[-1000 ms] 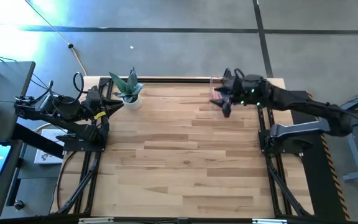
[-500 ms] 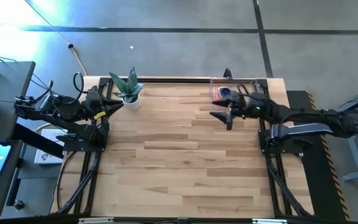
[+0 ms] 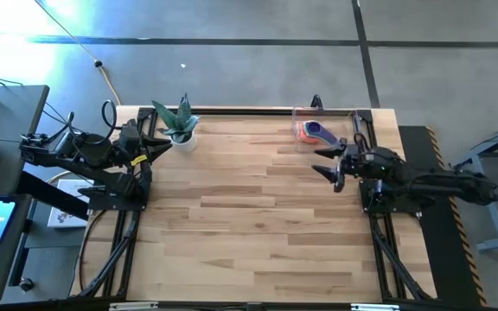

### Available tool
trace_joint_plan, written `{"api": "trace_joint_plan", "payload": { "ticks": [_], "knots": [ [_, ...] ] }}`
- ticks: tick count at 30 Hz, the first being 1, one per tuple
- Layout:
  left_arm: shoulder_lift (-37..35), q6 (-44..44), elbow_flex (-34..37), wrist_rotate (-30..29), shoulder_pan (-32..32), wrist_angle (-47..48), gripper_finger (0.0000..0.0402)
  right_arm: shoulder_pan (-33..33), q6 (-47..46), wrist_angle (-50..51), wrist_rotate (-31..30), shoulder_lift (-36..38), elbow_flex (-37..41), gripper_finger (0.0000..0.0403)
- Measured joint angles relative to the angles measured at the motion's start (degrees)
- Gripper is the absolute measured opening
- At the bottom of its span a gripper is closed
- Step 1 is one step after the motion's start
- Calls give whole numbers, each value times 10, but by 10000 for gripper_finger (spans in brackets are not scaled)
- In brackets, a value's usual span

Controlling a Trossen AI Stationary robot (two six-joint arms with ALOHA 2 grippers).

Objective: Nest measuring cups in basket
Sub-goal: Return to Home Position

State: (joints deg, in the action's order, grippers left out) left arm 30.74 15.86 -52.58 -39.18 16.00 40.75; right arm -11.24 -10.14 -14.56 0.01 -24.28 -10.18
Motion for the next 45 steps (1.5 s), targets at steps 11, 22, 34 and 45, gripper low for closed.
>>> {"api": "trace_joint_plan", "payload": {
  "ticks": [11,22,34,45],
  "knots": [
    [0,0,0,0,0,0,46,0,-18,57,0,154,74,277],
    [0,0,0,0,0,0,46,0,-10,166,2,166,74,277],
    [0,0,0,0,0,0,46,0,1,136,-10,173,96,277],
    [0,0,0,0,0,0,46,0,-2,139,6,171,96,277]
  ]
}}
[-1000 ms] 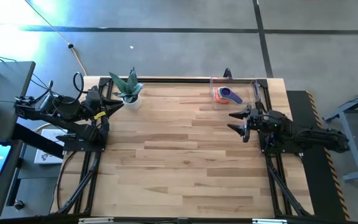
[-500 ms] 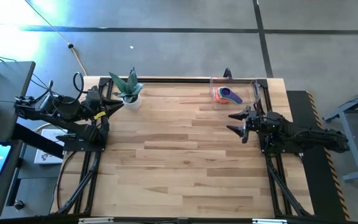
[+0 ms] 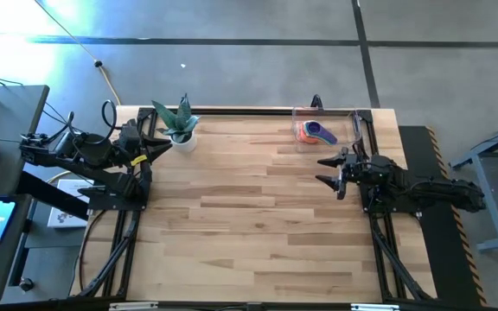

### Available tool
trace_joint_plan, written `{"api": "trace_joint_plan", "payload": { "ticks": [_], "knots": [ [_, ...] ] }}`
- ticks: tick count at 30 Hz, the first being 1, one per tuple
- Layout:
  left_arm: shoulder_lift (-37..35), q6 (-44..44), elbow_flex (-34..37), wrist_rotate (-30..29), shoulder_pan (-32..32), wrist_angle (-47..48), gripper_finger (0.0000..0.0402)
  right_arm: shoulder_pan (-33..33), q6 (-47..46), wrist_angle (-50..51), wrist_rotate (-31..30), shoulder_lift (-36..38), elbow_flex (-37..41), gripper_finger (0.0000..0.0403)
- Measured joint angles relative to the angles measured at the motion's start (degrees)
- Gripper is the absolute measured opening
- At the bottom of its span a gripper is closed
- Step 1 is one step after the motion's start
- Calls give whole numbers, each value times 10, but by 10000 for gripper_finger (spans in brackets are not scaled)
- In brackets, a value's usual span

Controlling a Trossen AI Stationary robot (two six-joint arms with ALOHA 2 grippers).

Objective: Nest measuring cups in basket
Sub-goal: Return to Home Position

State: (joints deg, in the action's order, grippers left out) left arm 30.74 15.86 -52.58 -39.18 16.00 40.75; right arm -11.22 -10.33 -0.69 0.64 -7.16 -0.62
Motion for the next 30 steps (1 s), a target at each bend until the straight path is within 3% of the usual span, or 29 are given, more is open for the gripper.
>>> {"api": "trace_joint_plan", "payload": {
  "ticks": [24,27,30],
  "knots": [
    [-3,-17,0,0,0,-1,46,0,-1,0,3,0,0,277],
    [-26,-11,19,14,1,-50,46,0,-1,0,3,0,0,277],
    [-66,-36,74,72,2,-166,46,0,-1,1,3,0,0,277]
  ]
}}
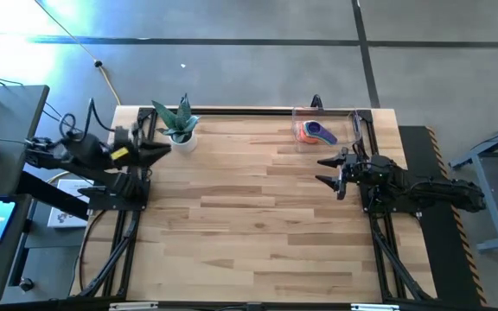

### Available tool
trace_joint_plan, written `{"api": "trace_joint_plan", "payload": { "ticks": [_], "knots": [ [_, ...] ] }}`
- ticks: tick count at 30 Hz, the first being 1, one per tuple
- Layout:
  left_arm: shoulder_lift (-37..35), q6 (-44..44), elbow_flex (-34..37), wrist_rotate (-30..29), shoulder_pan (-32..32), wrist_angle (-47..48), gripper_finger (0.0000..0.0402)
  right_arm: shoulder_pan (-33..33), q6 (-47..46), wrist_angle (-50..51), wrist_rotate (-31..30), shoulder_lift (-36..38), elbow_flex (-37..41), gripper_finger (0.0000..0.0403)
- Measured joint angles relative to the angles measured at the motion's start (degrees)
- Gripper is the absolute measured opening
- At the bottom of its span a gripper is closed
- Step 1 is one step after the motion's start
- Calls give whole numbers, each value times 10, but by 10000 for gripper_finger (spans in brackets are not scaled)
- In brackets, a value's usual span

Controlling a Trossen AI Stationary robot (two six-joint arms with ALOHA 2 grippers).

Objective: Nest measuring cups in basket
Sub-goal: Return to Home Position

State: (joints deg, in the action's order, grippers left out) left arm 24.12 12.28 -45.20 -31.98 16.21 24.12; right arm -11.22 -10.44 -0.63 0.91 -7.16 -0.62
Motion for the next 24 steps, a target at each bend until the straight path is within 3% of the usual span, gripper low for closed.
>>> {"api": "trace_joint_plan", "payload": {
  "ticks": [4,7,13,24],
  "knots": [
    [-49,-84,108,115,-1,-165,46,0,0,0,0,0,0,277],
    [-78,-109,187,169,-2,-261,46,0,0,0,0,0,0,277],
    [-111,-109,302,175,-2,-358,46,0,0,0,0,0,0,277],
    [-185,-96,414,173,-2,-360,46,0,0,0,0,0,0,277]
  ]
}}
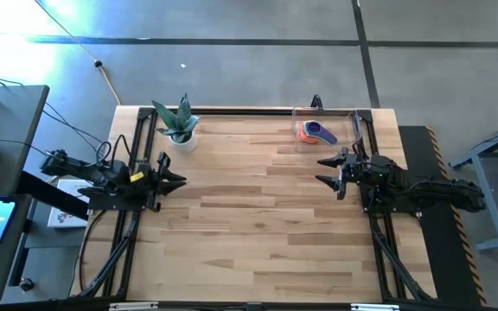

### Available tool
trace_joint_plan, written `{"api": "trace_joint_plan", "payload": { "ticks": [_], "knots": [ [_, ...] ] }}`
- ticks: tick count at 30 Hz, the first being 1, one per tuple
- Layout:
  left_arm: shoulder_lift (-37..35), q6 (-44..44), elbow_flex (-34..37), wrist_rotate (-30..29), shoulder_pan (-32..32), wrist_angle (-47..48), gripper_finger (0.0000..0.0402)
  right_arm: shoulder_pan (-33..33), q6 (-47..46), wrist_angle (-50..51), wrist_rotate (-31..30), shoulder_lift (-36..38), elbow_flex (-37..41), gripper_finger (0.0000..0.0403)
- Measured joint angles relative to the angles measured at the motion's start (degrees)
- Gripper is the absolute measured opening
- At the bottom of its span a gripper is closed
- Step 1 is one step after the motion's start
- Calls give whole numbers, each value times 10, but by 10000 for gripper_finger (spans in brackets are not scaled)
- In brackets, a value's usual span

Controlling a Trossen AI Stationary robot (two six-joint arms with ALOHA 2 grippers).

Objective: Nest measuring cups in basket
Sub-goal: Return to Home Position

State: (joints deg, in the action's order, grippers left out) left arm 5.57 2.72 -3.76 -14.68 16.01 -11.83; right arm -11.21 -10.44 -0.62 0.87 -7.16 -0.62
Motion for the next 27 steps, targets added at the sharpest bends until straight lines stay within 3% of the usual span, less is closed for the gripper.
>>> {"api": "trace_joint_plan", "payload": {
  "ticks": [7,13,27],
  "knots": [
    [-54,-4,31,0,0,36,46,0,0,0,0,0,0,277],
    [-54,-22,31,-4,2,88,46,0,0,0,-2,0,0,277],
    [-49,-23,31,-5,2,90,46,0,0,0,-2,0,0,277]
  ]
}}
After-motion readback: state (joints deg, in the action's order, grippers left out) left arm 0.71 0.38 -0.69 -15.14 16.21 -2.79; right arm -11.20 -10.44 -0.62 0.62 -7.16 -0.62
